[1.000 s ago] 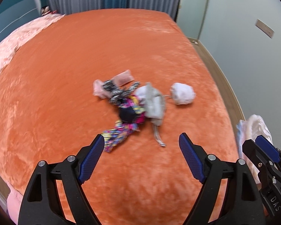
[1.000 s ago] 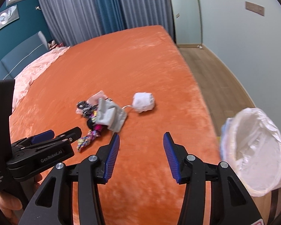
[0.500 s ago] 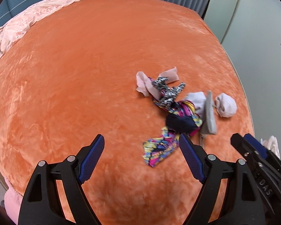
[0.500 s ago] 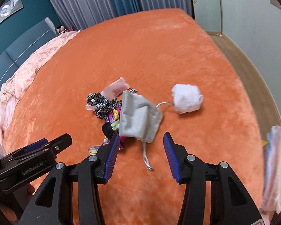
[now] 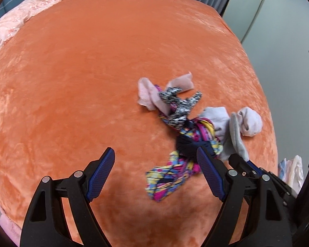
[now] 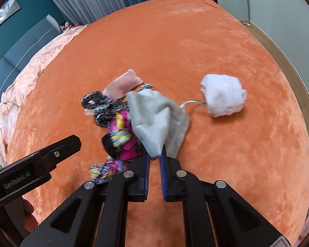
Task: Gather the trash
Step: 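Grasp the colourful scarf with the left tool while the right tool lifts the grey pouch, then drop the grey pouch and colourful scarf into the wastebasket, opening both tools, then move both tools back over the remaining items on the bed, then close the right tool on a white sock while the left tool grasps the leopard scrunchie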
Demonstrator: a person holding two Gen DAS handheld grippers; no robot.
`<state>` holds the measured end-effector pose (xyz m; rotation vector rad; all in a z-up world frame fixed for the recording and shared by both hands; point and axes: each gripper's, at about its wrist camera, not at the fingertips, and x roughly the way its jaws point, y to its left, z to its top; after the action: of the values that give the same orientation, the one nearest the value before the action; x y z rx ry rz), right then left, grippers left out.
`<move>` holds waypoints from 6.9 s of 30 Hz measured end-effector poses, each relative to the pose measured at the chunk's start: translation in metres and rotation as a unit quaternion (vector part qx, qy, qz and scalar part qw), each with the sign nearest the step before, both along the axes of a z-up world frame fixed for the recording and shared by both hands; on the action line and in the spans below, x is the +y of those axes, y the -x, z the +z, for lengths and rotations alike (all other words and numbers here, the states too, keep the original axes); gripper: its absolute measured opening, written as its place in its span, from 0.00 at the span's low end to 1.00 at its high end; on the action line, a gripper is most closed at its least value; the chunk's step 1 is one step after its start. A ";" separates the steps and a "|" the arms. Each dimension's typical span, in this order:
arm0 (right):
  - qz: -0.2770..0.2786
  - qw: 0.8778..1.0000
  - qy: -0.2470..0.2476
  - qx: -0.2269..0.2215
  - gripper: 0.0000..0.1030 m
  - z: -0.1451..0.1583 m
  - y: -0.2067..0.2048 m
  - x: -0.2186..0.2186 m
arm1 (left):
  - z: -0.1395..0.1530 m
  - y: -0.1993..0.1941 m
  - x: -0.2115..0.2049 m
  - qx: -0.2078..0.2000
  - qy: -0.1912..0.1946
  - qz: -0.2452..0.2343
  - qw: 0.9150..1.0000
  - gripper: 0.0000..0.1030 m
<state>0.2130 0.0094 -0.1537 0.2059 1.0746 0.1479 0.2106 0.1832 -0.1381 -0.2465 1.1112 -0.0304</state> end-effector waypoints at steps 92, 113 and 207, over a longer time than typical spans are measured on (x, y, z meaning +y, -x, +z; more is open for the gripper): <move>-0.345 0.924 -0.001 -0.164 0.33 0.154 0.251 -0.320 | 0.138 0.149 -0.388 -0.149 -0.031 -0.343 0.927 0.51; -0.238 0.959 0.017 -0.152 0.33 0.155 0.203 -0.235 | 0.128 0.114 -0.274 -0.130 -0.027 -0.231 0.964 0.55; -0.121 0.979 -0.004 -0.164 0.06 0.154 0.142 -0.136 | 0.092 0.060 -0.107 -0.079 0.010 -0.081 0.994 0.54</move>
<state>0.0707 -0.1265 0.0007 0.3068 0.7127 -0.0330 0.1505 0.0764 -0.0456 -0.1692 0.9716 -0.2021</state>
